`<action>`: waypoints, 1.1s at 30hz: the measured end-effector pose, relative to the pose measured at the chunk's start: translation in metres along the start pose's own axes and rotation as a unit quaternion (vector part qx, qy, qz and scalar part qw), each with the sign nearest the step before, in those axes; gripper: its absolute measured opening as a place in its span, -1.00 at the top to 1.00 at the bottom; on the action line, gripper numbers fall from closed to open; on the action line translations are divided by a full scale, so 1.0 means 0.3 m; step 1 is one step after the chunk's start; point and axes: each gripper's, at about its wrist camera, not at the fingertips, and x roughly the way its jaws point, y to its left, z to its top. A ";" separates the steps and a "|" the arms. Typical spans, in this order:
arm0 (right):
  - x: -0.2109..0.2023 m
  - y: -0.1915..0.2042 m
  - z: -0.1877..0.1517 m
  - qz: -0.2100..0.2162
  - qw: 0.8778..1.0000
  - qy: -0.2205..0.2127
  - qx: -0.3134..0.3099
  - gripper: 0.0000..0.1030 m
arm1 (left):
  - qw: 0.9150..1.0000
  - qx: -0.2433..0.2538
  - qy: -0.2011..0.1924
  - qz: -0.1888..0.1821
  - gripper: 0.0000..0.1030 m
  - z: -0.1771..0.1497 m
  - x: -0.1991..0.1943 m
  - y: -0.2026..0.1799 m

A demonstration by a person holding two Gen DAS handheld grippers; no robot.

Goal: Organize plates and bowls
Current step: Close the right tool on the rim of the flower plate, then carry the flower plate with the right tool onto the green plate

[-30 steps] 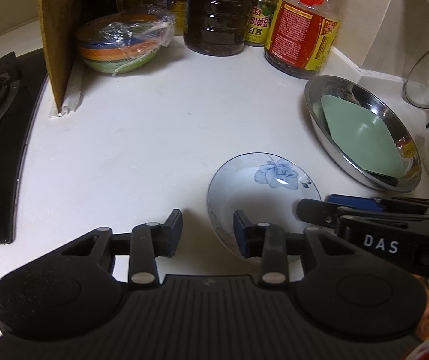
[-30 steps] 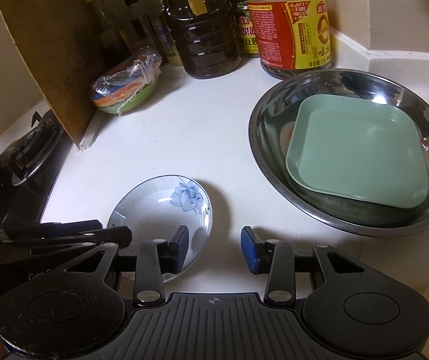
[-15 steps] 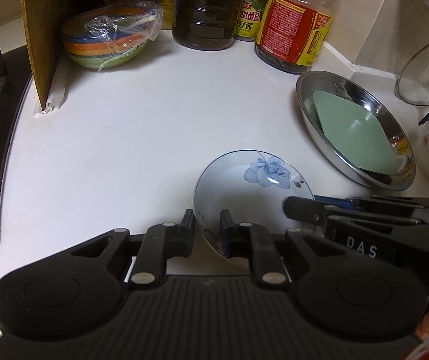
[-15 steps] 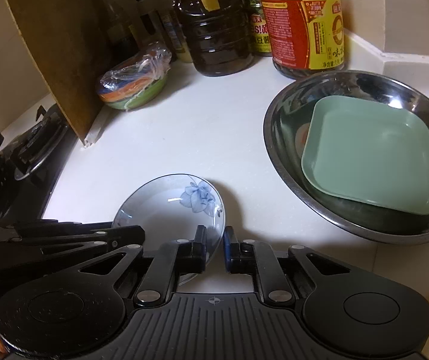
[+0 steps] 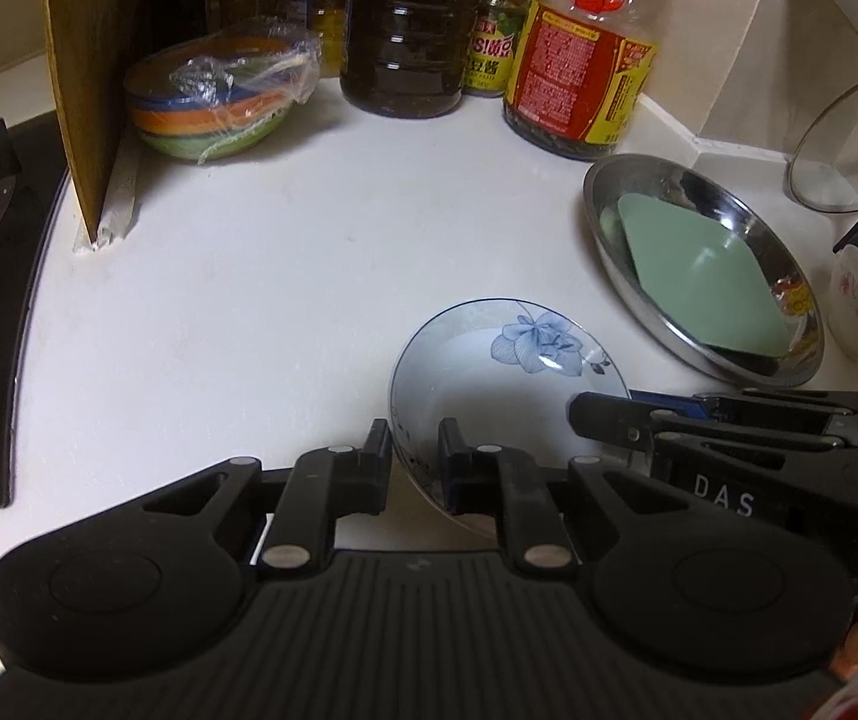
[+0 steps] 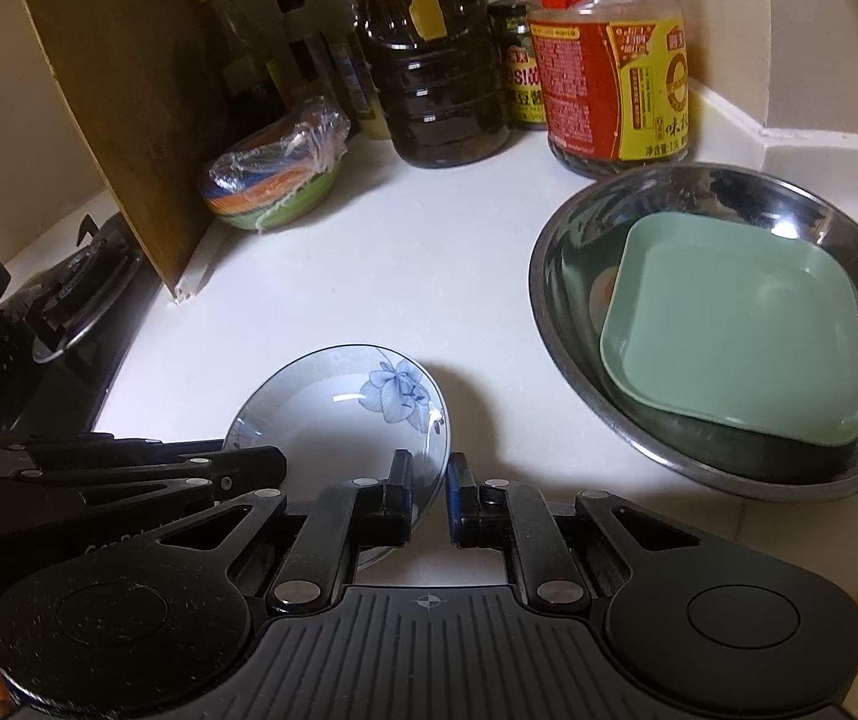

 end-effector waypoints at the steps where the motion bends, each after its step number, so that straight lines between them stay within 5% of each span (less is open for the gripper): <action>1: -0.006 -0.001 0.001 0.000 1.000 -0.002 0.000 0.78 | 1.000 0.001 -0.002 0.000 0.72 0.003 -0.004 -0.004; 14: -0.100 -0.048 0.047 -0.019 0.999 -0.038 0.014 0.78 | 0.999 0.037 -0.030 -0.025 0.73 0.079 -0.037 -0.087; 33: -0.236 -0.295 0.074 -0.115 0.985 -0.078 0.100 0.78 | 0.984 0.136 -0.030 -0.110 0.73 0.190 0.087 -0.383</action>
